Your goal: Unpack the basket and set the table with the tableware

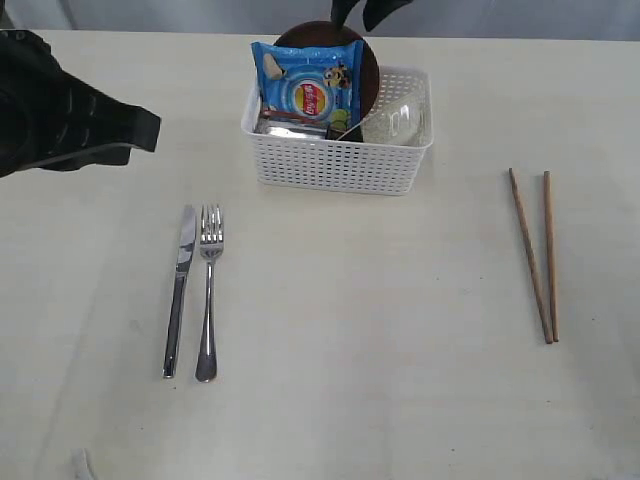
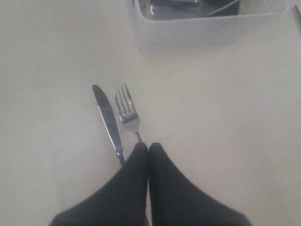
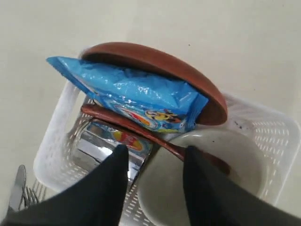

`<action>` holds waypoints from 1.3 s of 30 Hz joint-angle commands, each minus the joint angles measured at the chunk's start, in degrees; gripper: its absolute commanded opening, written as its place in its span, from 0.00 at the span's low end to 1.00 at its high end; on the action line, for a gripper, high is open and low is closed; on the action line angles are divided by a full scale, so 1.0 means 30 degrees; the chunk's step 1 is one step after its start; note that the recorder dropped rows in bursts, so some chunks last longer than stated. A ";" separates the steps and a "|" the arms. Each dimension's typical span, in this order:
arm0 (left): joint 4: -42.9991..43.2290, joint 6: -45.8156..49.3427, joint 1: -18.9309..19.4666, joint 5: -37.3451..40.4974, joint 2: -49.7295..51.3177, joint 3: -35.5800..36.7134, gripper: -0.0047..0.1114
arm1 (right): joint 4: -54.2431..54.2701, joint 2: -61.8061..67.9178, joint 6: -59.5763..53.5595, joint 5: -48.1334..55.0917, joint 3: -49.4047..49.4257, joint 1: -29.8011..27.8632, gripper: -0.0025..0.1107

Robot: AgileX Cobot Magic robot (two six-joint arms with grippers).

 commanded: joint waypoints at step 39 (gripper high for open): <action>-0.0089 0.0213 0.0005 -0.0662 -0.0136 0.0418 0.04 | -0.2385 -0.1526 0.7747 0.0065 0.6857 0.0325 0.36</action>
